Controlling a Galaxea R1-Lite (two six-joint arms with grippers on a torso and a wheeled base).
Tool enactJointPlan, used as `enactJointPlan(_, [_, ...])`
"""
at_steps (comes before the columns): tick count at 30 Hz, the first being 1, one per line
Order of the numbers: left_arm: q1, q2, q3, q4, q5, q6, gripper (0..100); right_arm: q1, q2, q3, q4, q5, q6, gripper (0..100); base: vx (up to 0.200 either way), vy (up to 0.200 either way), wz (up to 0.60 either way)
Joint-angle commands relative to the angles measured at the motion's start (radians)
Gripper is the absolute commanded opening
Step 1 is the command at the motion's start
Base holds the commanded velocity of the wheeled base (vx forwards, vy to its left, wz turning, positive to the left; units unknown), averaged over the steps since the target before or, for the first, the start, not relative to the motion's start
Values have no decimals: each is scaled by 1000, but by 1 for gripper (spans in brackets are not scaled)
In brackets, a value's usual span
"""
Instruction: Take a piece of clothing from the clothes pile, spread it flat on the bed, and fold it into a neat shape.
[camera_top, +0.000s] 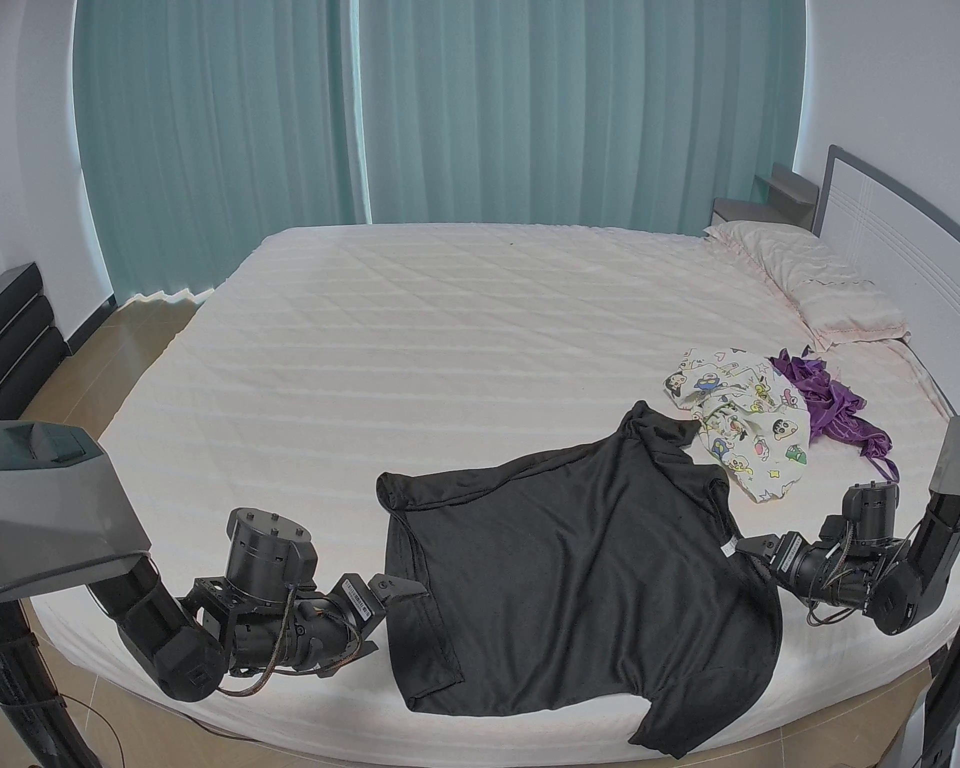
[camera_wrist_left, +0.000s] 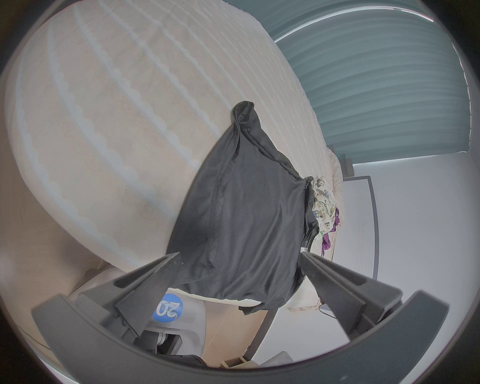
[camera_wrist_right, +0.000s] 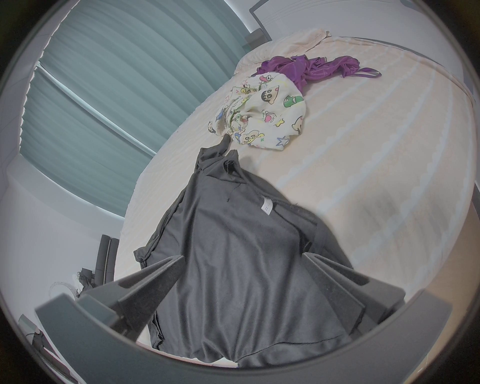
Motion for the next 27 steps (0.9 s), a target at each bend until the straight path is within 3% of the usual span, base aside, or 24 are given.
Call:
enactJointPlan(1, [-6,1,1,0,0,0,100,8,7,27,-34,0,-1,100,0,-200,0])
enactJointPlan(7, [-6,3,1,1,1,6,100,8,15,41,-53,0,-1,100,0,-200,0])
enactJointPlan(13, [4,17,-11,0,29,17,100,23,12,52,-54,0,-2,100,0,0,0])
enactJointPlan(18, [70,17,-91,9,93,100,100,69,12,67,-57,-5,-1,100,0,0,0])
enactJointPlan(22, [103,32,-146,26,98,146,100,83,12,75,-59,-8,-1,100,0,0,0])
enactJointPlan(24, [116,52,-152,66,107,255,100,84,12,78,-59,-8,-1,100,0,0,0])
enactJointPlan(27, [106,112,-156,83,138,310,100,84,13,78,-59,-8,-1,100,0,0,0])
